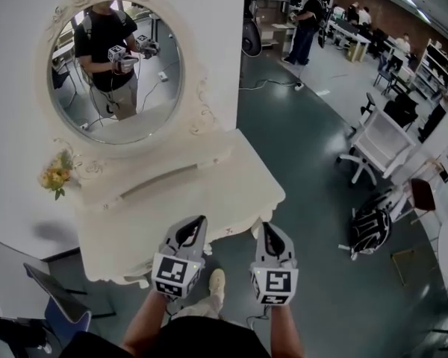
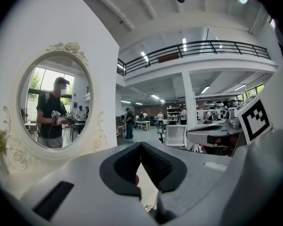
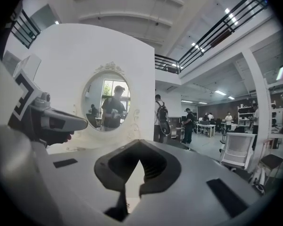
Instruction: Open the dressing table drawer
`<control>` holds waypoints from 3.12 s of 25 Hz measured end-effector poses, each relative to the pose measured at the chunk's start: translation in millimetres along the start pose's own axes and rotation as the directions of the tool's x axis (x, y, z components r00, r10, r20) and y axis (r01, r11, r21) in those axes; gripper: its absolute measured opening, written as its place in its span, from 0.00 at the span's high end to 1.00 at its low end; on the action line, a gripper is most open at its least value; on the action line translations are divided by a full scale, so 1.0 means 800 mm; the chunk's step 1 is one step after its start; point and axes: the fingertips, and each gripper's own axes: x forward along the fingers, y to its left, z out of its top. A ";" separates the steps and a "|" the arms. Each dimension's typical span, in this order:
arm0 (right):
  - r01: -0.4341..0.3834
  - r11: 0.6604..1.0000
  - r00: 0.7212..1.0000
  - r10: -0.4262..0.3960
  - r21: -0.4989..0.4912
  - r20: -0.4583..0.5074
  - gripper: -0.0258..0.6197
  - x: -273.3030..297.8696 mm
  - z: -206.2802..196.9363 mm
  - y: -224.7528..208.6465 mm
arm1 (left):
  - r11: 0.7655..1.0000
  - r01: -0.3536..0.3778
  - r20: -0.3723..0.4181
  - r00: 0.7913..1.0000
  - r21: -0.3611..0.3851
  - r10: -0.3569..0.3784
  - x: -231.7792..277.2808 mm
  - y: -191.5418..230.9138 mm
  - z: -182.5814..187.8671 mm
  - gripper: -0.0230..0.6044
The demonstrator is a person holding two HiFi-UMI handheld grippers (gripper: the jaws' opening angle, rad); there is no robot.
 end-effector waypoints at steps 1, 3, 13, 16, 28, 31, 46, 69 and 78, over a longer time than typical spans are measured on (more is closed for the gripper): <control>-0.004 1.000 1.000 0.004 -0.004 0.000 0.96 0.013 0.002 -0.003 | 1.000 0.000 -0.004 1.000 -0.003 0.000 0.010 0.006 0.000 0.96; -0.012 1.000 1.000 0.012 -0.003 0.001 0.96 0.038 0.006 -0.007 | 1.000 -0.003 -0.015 1.000 -0.011 0.003 0.030 0.019 -0.002 0.96; -0.041 0.999 0.998 0.041 0.002 -0.038 0.96 0.150 0.006 -0.014 | 0.999 -0.029 -0.044 0.999 -0.041 0.027 0.110 0.092 -0.011 0.96; -0.048 0.999 0.997 0.048 -0.004 -0.055 0.96 0.179 0.004 -0.013 | 0.998 -0.035 -0.048 0.998 -0.048 0.033 0.127 0.112 -0.015 0.96; -0.092 0.995 0.994 0.091 -0.027 -0.066 0.96 0.273 -0.004 0.007 | 0.991 -0.093 -0.085 0.993 -0.094 0.085 0.158 0.187 -0.042 0.96; -0.109 0.994 0.991 0.107 -0.025 -0.075 0.96 0.292 -0.014 0.010 | 0.986 -0.129 -0.100 0.988 -0.106 0.118 0.161 0.203 -0.050 0.96; -0.336 0.941 0.928 0.325 -0.031 -0.185 0.96 0.397 -0.060 0.033 | 0.917 -0.357 -0.179 0.928 -0.176 0.327 0.194 0.249 -0.106 0.96; -0.438 0.899 0.849 0.413 0.000 -0.330 0.87 0.523 -0.227 0.050 | 0.801 -0.545 -0.340 0.823 -0.247 0.456 0.231 0.278 -0.233 0.96; -0.468 0.883 0.818 0.444 0.028 -0.365 0.72 0.545 -0.256 0.070 | 0.783 -0.566 -0.357 0.809 -0.257 0.467 0.231 0.275 -0.244 0.96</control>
